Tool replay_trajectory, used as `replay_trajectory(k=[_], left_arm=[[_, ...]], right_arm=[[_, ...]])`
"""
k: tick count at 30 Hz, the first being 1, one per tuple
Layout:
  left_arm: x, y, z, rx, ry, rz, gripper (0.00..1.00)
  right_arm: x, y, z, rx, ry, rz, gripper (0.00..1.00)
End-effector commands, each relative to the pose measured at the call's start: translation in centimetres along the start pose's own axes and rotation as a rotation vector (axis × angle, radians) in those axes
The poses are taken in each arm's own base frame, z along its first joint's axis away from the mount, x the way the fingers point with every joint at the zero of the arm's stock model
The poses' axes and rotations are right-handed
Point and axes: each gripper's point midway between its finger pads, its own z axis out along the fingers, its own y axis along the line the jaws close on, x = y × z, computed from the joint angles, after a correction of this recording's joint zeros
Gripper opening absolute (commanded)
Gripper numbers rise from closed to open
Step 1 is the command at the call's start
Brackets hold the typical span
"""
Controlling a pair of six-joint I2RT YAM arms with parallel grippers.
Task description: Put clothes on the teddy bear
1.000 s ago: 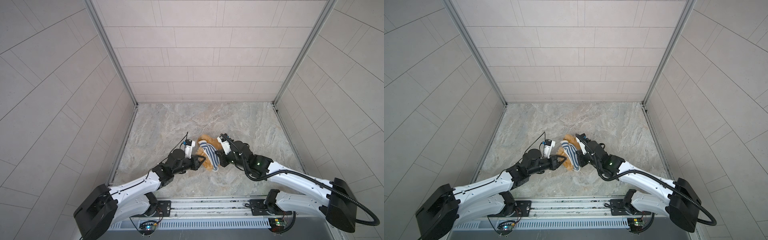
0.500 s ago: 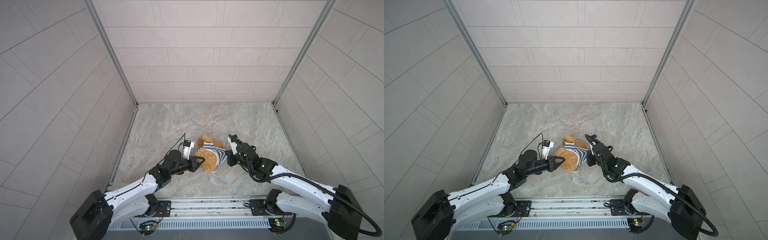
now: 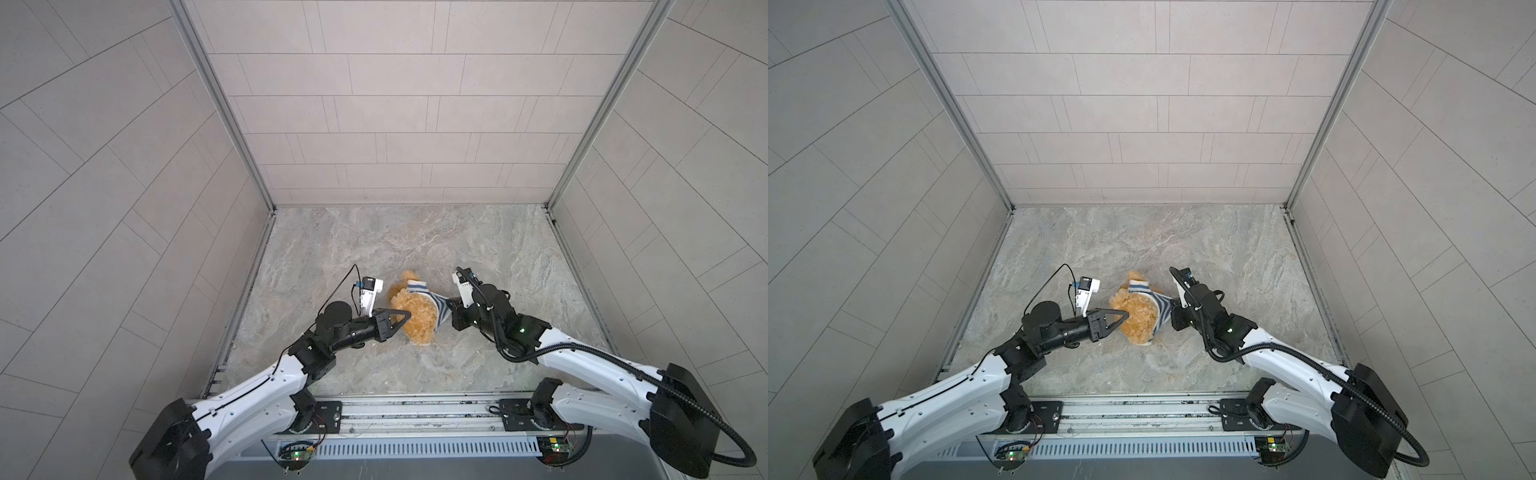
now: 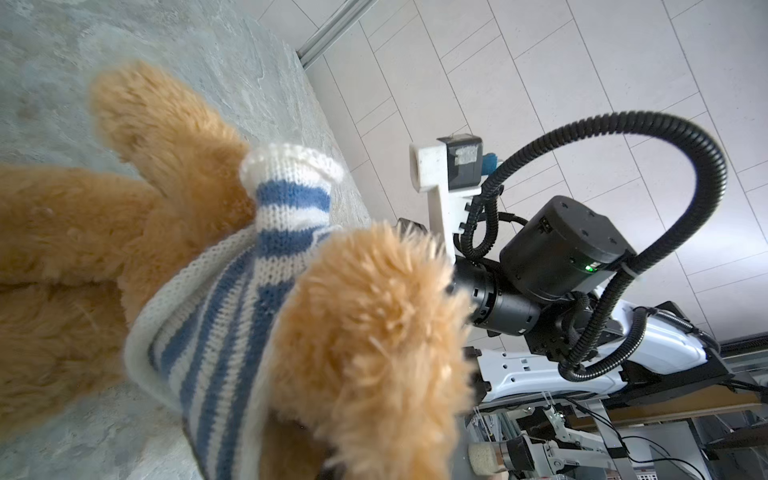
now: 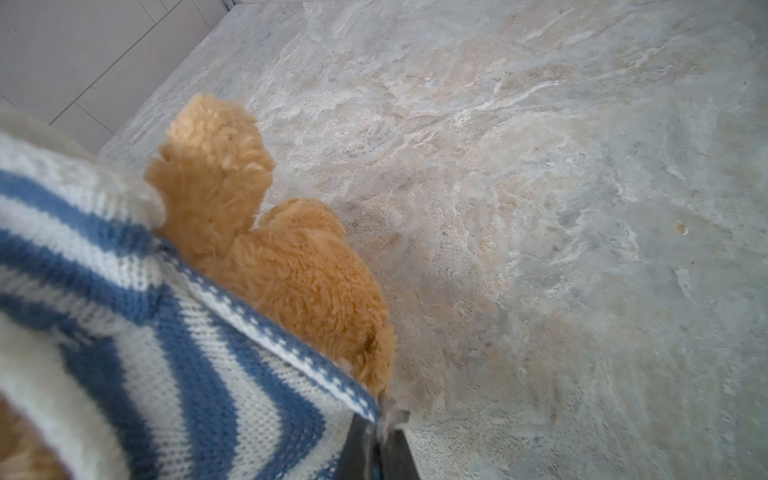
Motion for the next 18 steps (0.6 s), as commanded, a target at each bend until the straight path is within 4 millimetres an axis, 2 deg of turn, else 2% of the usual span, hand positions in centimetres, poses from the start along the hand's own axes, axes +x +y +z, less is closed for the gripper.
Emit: replay_trajectory(k=[1,4,7,9,13,18], left_arm=[[-4.0,-3.9,-0.8,0.095,-0.146,0.022,0.00],[-4.6,-3.4,-0.8,0.055,-0.167,0.006,0.00],[-5.2,-2.8,-0.9,0.014,-0.197,-0.003,0.00],[-5.7,-2.7,-0.9,0.001,-0.213,-0.005,0.00],[-6.6,-3.7,-0.6,0.020,-0.229,-0.016,0.00],[-7.8,-5.3,-0.4,0.064,-0.248,-0.018,0.00]], right_arm=[[1.1,0.1,-0.8,-0.016,0.010,-0.041,0.07],[-0.5,2.1,-2.9,-0.069,-0.089,-0.124,0.27],[-1.9,3.2,-5.1,-0.074,-0.166,-0.188,0.47],[-2.3,3.9,-5.8,-0.096,-0.186,-0.211,0.53],[-2.1,6.1,-5.7,-0.160,-0.191,-0.251,0.59],[-1.7,8.3,-4.3,-0.217,-0.177,-0.269,0.54]])
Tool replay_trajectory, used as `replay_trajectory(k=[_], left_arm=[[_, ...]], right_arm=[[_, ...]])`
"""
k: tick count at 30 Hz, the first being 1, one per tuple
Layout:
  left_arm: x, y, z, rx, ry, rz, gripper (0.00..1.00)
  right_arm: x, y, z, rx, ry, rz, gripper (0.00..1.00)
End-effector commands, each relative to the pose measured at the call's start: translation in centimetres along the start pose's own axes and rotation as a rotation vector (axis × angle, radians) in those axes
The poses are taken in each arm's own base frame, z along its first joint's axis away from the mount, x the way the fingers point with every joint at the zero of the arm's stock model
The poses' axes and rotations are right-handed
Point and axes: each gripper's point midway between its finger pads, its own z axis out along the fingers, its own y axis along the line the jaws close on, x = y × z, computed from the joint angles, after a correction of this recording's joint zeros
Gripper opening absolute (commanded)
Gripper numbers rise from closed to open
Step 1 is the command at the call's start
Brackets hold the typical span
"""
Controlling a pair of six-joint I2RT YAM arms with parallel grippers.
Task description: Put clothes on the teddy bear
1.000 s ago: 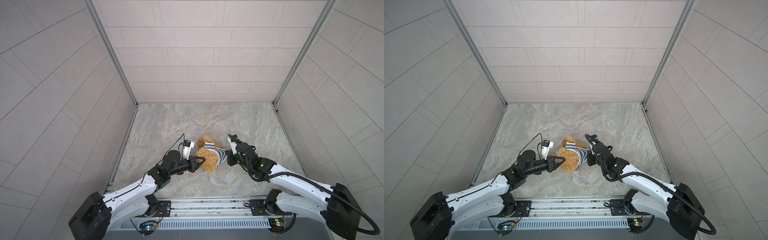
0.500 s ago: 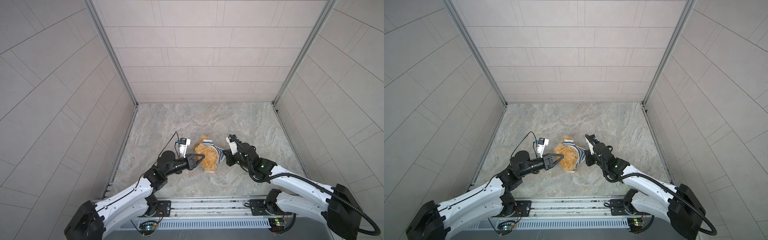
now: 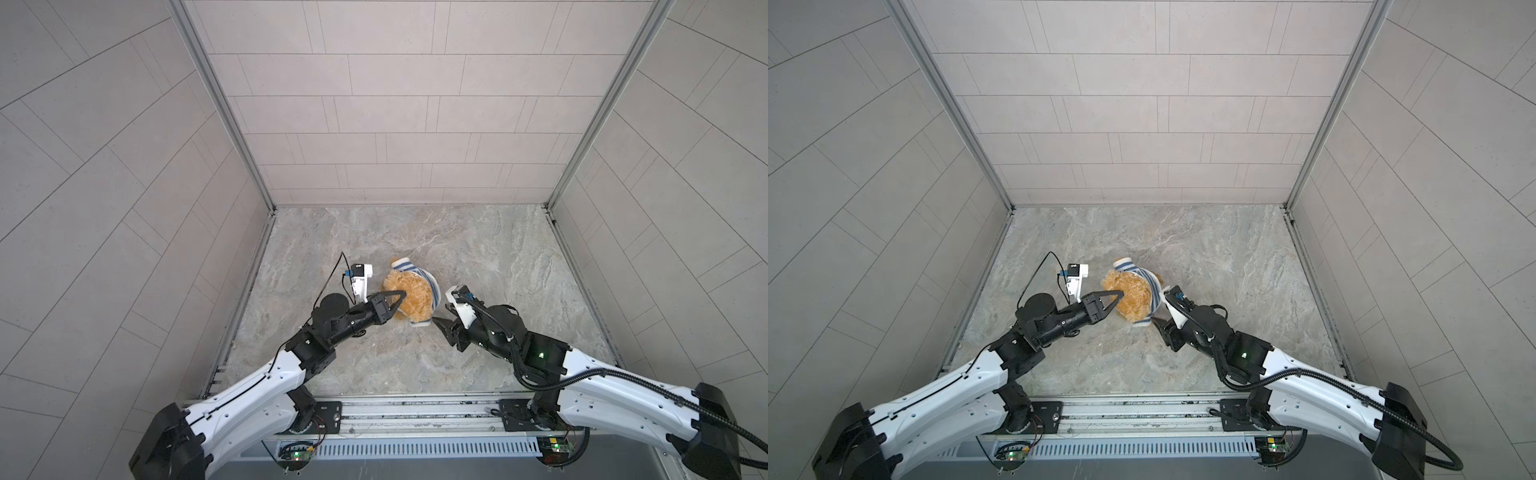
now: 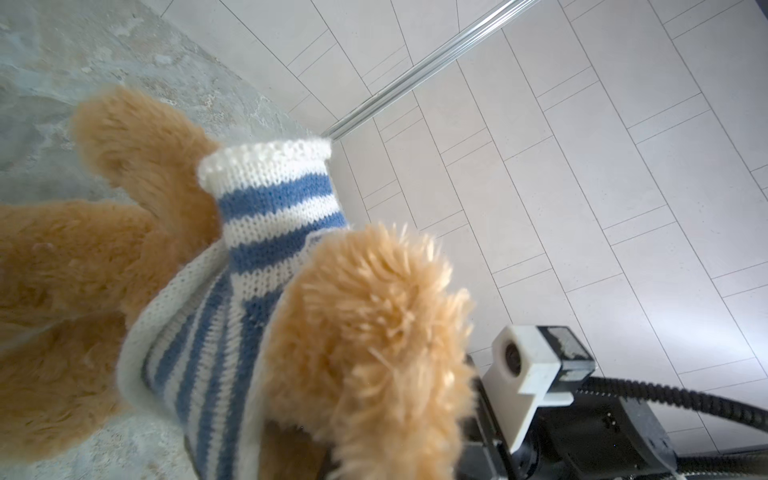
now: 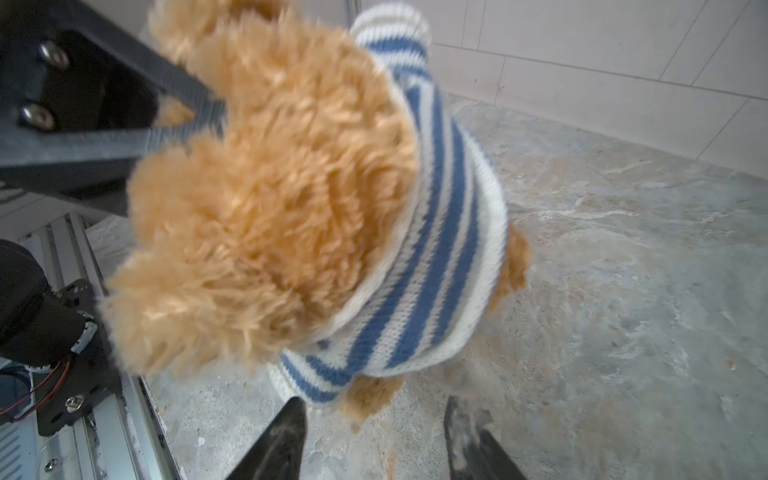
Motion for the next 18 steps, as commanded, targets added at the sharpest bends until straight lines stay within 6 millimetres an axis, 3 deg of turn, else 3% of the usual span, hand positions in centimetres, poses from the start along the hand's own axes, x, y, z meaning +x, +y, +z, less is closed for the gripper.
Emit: replay_trajectory(k=[1,8,15,18], left_arm=[[-2.8,-4.0,-0.2,0.110,-0.079,0.026,0.00],[-3.1,-4.9,-0.1,0.133,-0.078,0.024,0.00],[-3.0,-4.9,-0.3,0.142,-0.079,0.019,0.00],[-2.9,-4.8,-0.4,0.139,-0.083,0.017,0.00]], right_arm=[[-2.0,1.1,0.5,-0.034,-0.064,-0.008,0.53],[-3.4,2.0,0.9,-0.067,-0.114,0.007,0.41],[-4.1,2.5,0.8,-0.101,-0.159,0.035,0.40],[-4.2,2.3,0.7,-0.094,-0.169,0.040,0.28]])
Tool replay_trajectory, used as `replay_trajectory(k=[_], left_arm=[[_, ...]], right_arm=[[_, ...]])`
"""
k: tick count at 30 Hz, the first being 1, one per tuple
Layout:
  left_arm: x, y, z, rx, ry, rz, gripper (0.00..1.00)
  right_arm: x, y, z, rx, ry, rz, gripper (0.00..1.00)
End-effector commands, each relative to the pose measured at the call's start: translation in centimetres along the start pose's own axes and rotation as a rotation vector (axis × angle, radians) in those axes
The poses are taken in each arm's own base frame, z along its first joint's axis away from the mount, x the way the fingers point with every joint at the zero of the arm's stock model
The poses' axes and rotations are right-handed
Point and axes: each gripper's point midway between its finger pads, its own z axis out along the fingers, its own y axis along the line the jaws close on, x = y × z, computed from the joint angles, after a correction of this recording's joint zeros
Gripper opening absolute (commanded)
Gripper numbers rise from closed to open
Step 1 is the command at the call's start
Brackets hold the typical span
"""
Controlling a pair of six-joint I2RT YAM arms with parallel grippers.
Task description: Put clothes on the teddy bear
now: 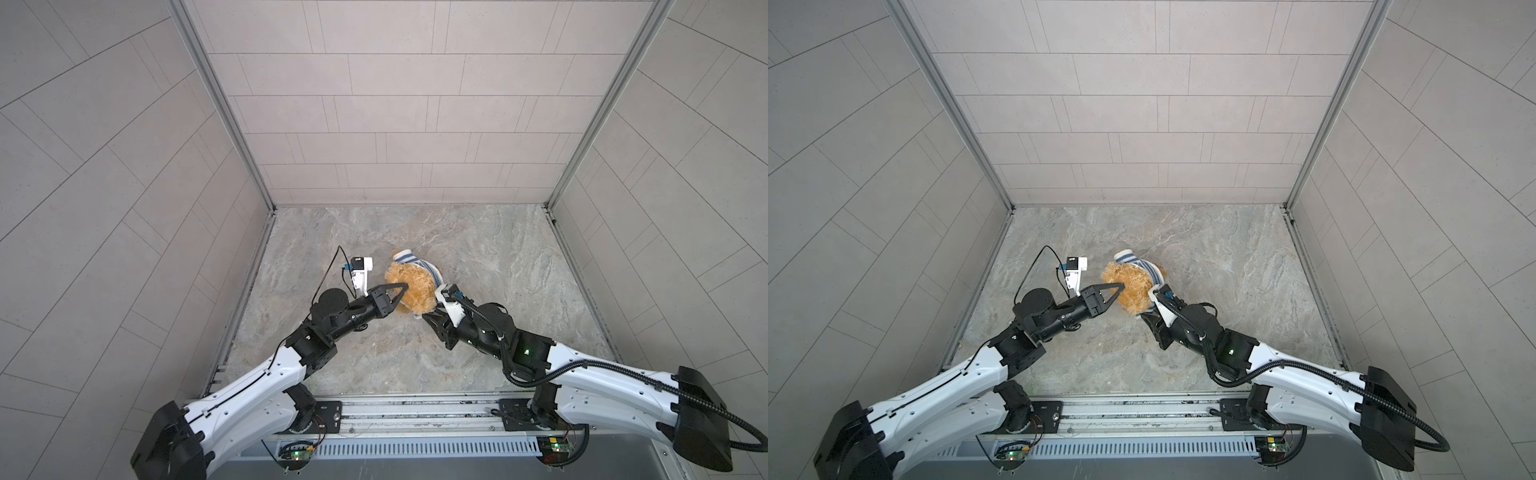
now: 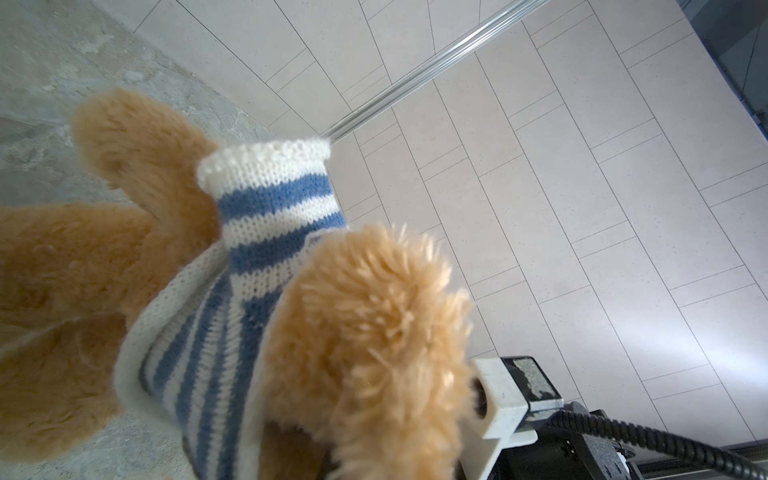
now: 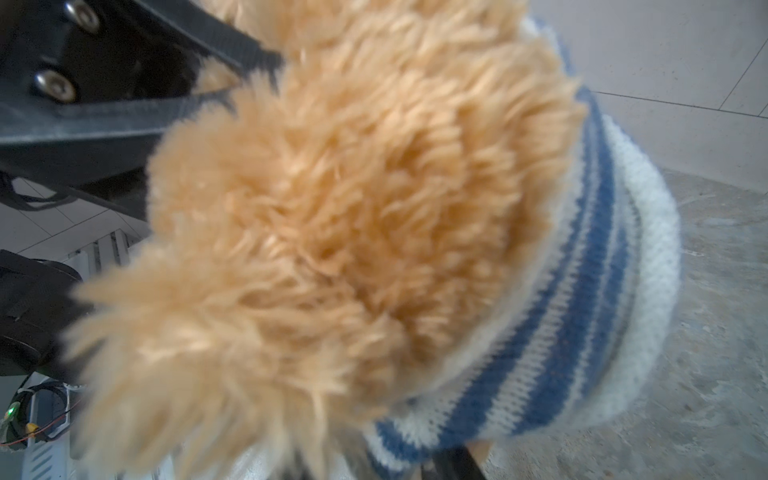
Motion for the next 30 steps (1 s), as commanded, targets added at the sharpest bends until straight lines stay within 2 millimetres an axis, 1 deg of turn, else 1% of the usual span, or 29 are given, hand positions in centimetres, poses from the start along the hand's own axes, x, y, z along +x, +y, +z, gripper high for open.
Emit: replay_trajectory(k=[1,3,5,10,12,14,18,20,22,27,30], left_arm=[[-1.6,-2.9,-0.5,0.096,-0.054,0.031,0.00],[-1.7,-3.0,-0.5,0.099,-0.054,0.034,0.00],[-1.7,-3.1,-0.5,0.099,-0.056,0.035,0.00],[-1.8,-2.7,-0.4,0.089,-0.069,0.031,0.00],[-2.1,-2.5,-0.3,0.088,-0.087,0.027,0.00],[-2.2,-2.1,-0.2,0.084,-0.100,0.018,0.00],[-2.2,-1.8,0.0,0.093,-0.115,-0.006,0.00],[-2.2,-1.6,0.1,0.090,-0.120,-0.018,0.00],[-2.1,-2.0,0.2,0.100,-0.110,-0.020,0.00],[-2.2,-2.9,0.0,0.113,-0.123,-0.013,0.00],[-2.3,-3.7,-0.3,0.103,-0.133,0.003,0.00]], right_arm=[[-1.6,0.5,-0.3,-0.017,-0.059,0.011,0.22],[-1.5,0.1,-0.3,0.006,-0.052,0.010,0.14],[-1.3,-0.5,-0.4,0.036,-0.044,0.007,0.07],[-0.1,-3.1,-0.9,0.162,-0.014,0.021,0.01],[0.8,-4.8,-1.1,0.214,-0.001,0.066,0.00],[1.7,-6.2,-1.1,0.228,0.022,0.119,0.00],[3.1,-8.3,-1.2,0.275,0.098,0.168,0.00],[3.5,-8.9,-1.1,0.289,0.129,0.186,0.00],[3.5,-9.4,-1.1,0.300,0.152,0.202,0.00],[3.1,-9.6,-0.9,0.307,0.184,0.220,0.00],[4.0,-10.8,-0.1,0.315,0.221,0.263,0.00]])
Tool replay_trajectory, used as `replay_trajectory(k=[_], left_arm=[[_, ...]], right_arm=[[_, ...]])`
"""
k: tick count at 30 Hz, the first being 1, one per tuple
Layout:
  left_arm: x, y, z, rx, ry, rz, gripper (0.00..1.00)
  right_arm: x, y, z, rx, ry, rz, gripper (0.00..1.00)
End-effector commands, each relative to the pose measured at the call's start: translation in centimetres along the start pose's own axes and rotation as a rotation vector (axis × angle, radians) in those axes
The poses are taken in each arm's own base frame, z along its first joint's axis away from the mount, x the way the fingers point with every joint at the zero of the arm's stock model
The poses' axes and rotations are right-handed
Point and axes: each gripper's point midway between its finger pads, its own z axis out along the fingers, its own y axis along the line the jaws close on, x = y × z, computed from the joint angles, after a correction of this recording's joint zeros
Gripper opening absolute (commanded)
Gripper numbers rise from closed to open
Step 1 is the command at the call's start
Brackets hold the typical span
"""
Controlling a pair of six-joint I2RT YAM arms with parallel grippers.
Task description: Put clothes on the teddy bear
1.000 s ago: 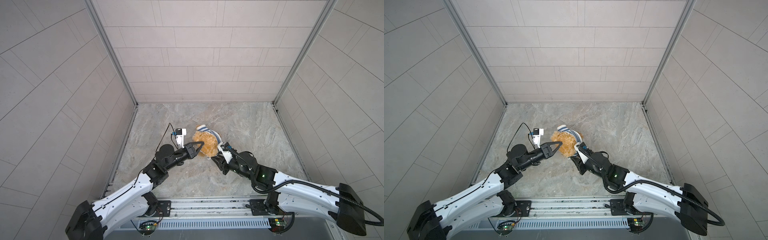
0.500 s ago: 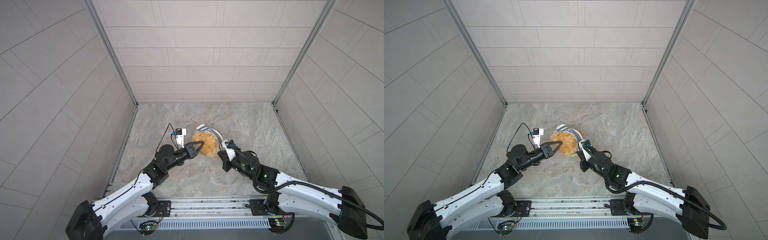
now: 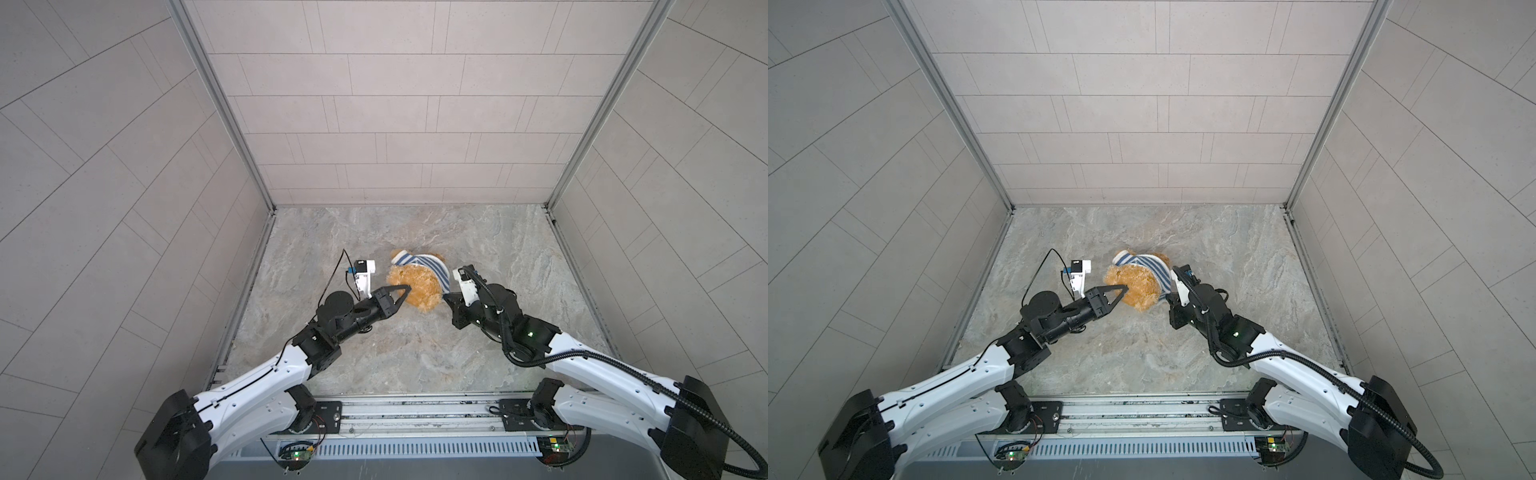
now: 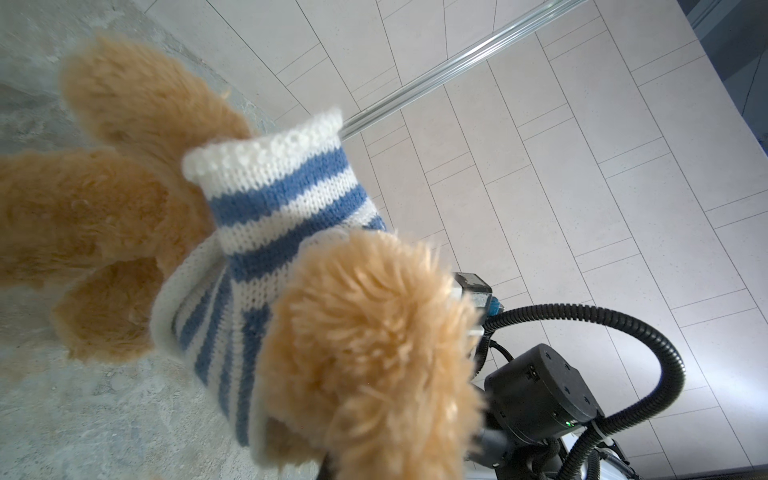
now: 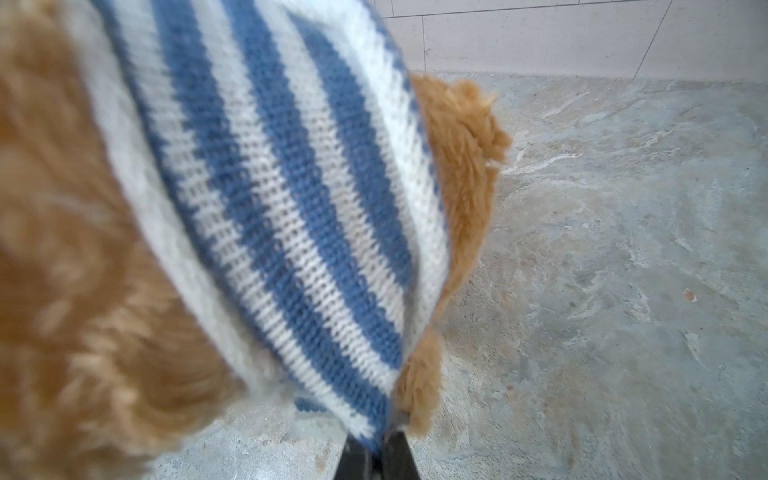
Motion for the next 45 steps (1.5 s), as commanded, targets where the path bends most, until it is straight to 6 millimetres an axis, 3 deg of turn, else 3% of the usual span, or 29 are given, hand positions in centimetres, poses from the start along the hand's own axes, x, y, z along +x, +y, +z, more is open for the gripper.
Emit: replay_trajectory(k=[1,10,16,19,23,30,35,39,45], left_arm=[[-2.5,-5.0,-1.1,0.123,-0.099,0.059,0.00],[-1.4,-4.7,-1.2,0.084,-0.067,0.064,0.00],[-0.8,-3.5,-0.9,0.043,-0.049,0.080,0.00],[-0.7,-2.8,-0.9,0.018,-0.047,0.083,0.00],[-0.5,-2.6,-1.3,0.023,-0.046,0.105,0.00],[0.0,-3.6,-2.0,0.022,0.022,0.244,0.00],[0.2,-4.1,-2.6,0.031,0.048,0.283,0.00],[0.2,-4.4,-2.7,0.041,0.050,0.289,0.00],[-0.1,-2.9,-1.9,-0.011,0.045,0.221,0.00]], right_arm=[[2.2,-3.2,1.1,0.093,0.103,0.071,0.00],[2.9,-3.8,2.9,0.066,0.135,0.109,0.00],[0.5,-1.9,2.2,-0.026,0.069,0.042,0.00],[0.2,-0.5,2.1,-0.103,0.062,0.014,0.07],[-0.9,1.5,1.9,-0.163,0.084,-0.029,0.23],[-3.0,4.4,-1.3,-0.259,-0.036,-0.013,0.40],[-3.4,5.8,-4.6,-0.319,-0.092,-0.078,0.46],[-3.2,6.3,-5.6,-0.340,-0.096,-0.108,0.46],[-4.1,8.4,-7.4,-0.355,-0.152,-0.242,0.50]])
